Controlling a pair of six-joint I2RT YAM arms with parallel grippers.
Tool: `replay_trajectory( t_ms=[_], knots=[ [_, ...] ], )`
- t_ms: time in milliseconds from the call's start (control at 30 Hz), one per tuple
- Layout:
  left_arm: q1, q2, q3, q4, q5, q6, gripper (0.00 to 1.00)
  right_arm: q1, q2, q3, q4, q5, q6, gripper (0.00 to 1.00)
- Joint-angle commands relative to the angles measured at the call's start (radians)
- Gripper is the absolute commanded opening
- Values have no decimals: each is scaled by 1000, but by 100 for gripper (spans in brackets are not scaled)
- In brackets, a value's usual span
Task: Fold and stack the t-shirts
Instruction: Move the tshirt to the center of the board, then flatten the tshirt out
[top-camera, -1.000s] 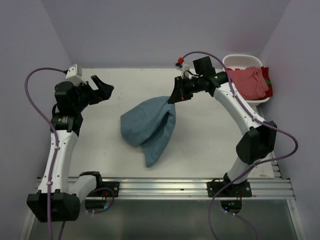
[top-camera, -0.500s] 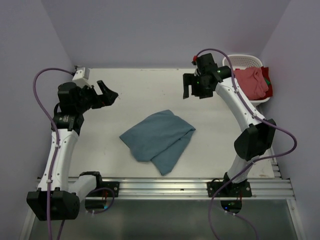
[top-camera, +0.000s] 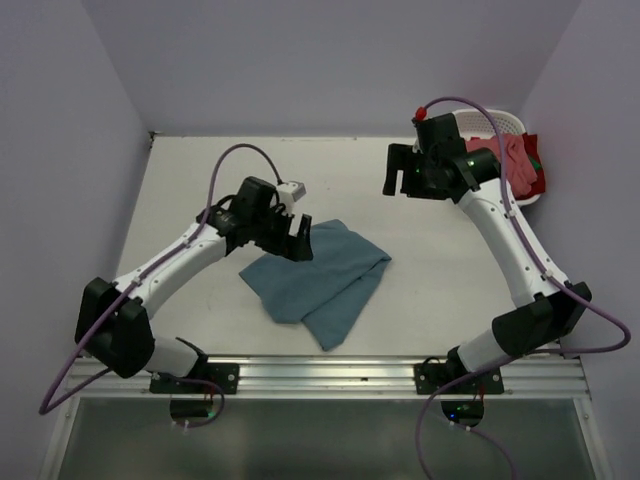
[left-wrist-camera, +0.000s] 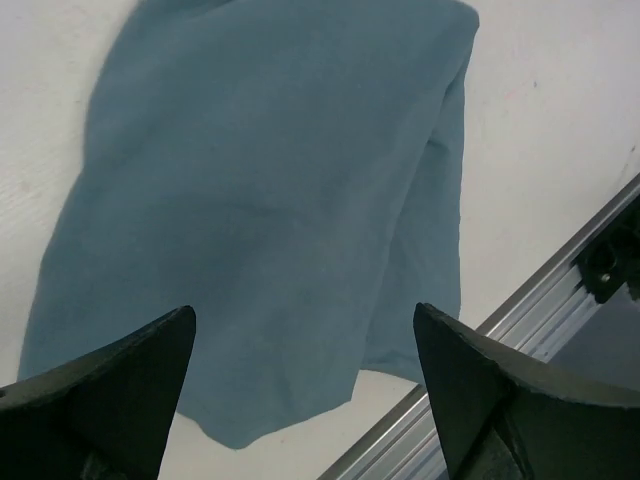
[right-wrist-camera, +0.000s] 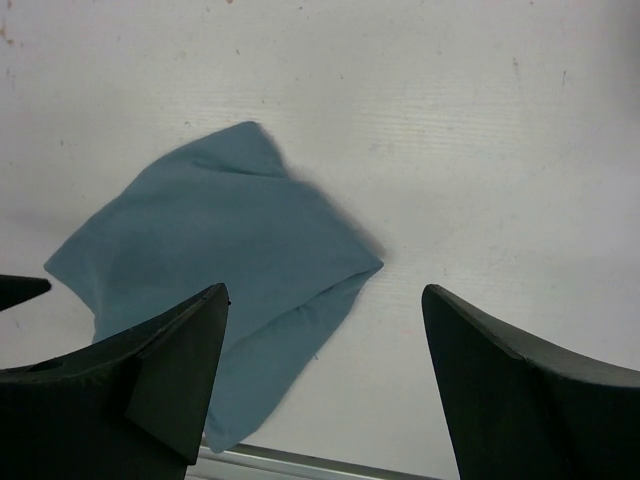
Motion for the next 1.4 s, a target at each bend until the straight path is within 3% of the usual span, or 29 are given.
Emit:
replay_trajectory(
  t_ms=[0, 133, 333, 1067, 1200, 1233, 1333, 1367],
  knots=[
    [-112, 109, 110, -57, -106, 69, 93, 3, -48, -30, 28, 23, 19, 82],
    [-278, 214, 210, -129, -165, 98, 84, 3, -74, -51, 17, 36, -1, 82],
    [-470, 299, 215, -186, -231, 100, 84, 2, -97, -62, 8, 52, -13, 82],
    [-681, 550, 195, -138, -235, 40, 71, -1, -108, -85, 28, 82, -12, 82],
    [-689, 583, 198, -120, -222, 39, 49, -1, -108, -87, 29, 84, -12, 82],
    [-689, 589, 203, -121, -230, 39, 33, -3, -108, -87, 29, 87, -13, 82],
    [-689, 576, 250, -152, -277, 34, 0, -7, -109, -87, 28, 99, -17, 82],
    [-689, 565, 290, -164, -299, 25, 0, -9, -112, -88, 29, 105, -18, 82]
  ],
)
